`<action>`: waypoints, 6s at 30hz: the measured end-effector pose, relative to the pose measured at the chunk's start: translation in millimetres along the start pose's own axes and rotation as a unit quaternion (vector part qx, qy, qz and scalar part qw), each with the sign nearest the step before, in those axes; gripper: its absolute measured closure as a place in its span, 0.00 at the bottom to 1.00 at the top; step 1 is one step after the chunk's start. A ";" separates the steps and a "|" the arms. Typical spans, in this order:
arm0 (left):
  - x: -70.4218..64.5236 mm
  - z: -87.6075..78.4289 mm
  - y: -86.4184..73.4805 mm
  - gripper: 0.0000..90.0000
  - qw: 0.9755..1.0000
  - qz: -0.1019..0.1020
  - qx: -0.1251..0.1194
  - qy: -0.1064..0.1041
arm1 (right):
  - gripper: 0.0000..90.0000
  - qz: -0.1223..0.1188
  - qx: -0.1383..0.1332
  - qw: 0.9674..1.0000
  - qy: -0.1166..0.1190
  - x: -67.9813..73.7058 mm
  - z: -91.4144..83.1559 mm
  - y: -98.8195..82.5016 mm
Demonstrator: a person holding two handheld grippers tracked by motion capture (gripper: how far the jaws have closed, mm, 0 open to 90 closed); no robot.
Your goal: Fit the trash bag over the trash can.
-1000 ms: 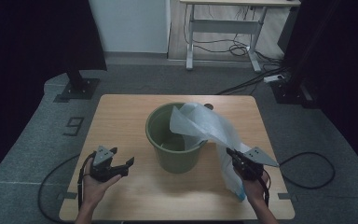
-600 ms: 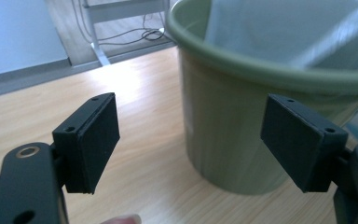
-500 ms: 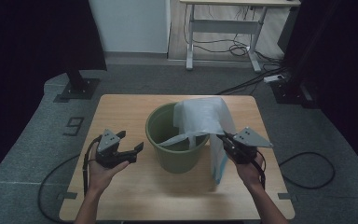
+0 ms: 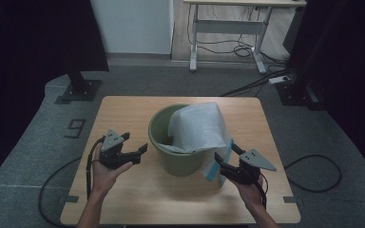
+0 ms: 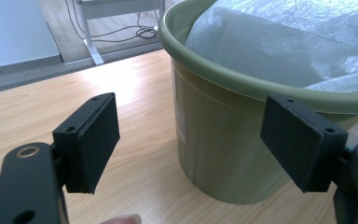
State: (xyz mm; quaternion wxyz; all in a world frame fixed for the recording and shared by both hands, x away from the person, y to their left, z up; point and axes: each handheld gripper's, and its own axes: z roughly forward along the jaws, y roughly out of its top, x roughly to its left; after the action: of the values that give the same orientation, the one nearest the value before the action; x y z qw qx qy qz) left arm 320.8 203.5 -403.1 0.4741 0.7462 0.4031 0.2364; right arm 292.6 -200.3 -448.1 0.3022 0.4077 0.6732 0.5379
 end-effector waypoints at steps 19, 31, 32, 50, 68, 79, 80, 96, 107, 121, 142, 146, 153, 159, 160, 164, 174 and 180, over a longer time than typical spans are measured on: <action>-8.8 0.0 11.7 0.22 1.000 0.008 0.012 -0.016 | 0.94 -0.003 0.001 0.998 -0.060 -3.8 28.9 -34.9; -29.5 -1.1 32.6 0.22 0.999 0.034 0.004 -0.032 | 0.98 -0.076 -0.053 0.994 -0.054 -22.1 -1.5 39.9; -31.8 -1.2 35.2 0.22 0.999 0.033 0.002 -0.032 | 0.98 -0.084 -0.057 0.994 -0.050 -20.4 -3.0 47.3; -66.8 12.7 54.5 0.22 0.996 0.067 0.004 -0.062 | 0.98 -0.151 0.000 0.988 0.026 29.6 23.3 87.1; -76.4 29.1 61.2 0.53 0.996 0.062 -0.022 -0.065 | 0.96 -0.141 0.015 0.989 0.040 35.1 33.0 93.4; -72.9 36.5 61.5 1.00 0.993 0.060 -0.029 -0.095 | 0.62 -0.126 -0.010 0.990 0.059 33.6 18.1 84.5; -70.9 36.1 61.9 1.00 0.994 0.056 -0.031 -0.094 | 0.61 -0.124 -0.013 0.990 0.061 32.7 15.8 82.9; 3.7 13.2 54.1 1.00 0.997 -0.048 -0.045 -0.041 | 0.38 -0.085 -0.049 0.991 0.096 11.3 -41.5 53.9; 39.3 10.6 49.5 1.00 0.996 -0.075 -0.039 -0.038 | 0.38 -0.060 -0.002 0.998 0.032 -42.3 -22.8 24.7; 55.8 23.9 45.8 1.00 0.995 -0.084 -0.031 -0.052 | 0.36 -0.074 0.018 0.997 -0.010 -52.4 30.2 15.1; 25.4 56.9 63.9 0.98 0.992 -0.050 -0.017 -0.116 | 0.98 -0.063 -0.050 0.997 -0.011 -74.6 -10.8 68.1; 20.2 55.3 62.5 0.76 0.992 -0.023 0.000 -0.125 | 0.98 -0.065 -0.054 0.996 -0.022 -77.4 -15.6 70.3; 28.2 24.6 53.6 0.39 0.992 -0.013 0.005 -0.122 | 0.98 -0.042 -0.054 0.997 -0.033 -90.7 -19.5 68.0; 28.6 1.7 56.3 0.28 0.993 -0.004 -0.009 -0.116 | 0.98 -0.041 -0.051 0.997 -0.035 -89.7 -18.7 65.7; 28.5 -0.5 56.9 0.26 0.993 -0.003 -0.011 -0.118 | 0.98 -0.040 -0.050 0.997 -0.036 -89.8 -18.5 65.5; 32.0 -5.9 57.8 0.22 0.989 -0.001 -0.009 -0.146 | 0.98 -0.033 -0.045 0.998 -0.042 -92.5 -19.0 65.4; 30.8 -11.1 56.0 0.21 0.986 -0.008 -0.022 -0.166 | 0.98 -0.019 -0.038 0.998 -0.048 -97.3 -18.6 59.2; 5.3 -9.5 67.9 0.23 0.985 0.015 -0.028 -0.170 | 0.98 -0.032 -0.038 0.998 -0.029 -81.4 -14.5 59.3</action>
State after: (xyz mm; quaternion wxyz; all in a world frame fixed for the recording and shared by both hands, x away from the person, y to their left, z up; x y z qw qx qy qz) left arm 342.5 197.5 -338.1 0.5532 0.7678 0.2985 0.1241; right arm 333.1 -273.1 -389.6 0.3544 0.3897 0.6556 0.5411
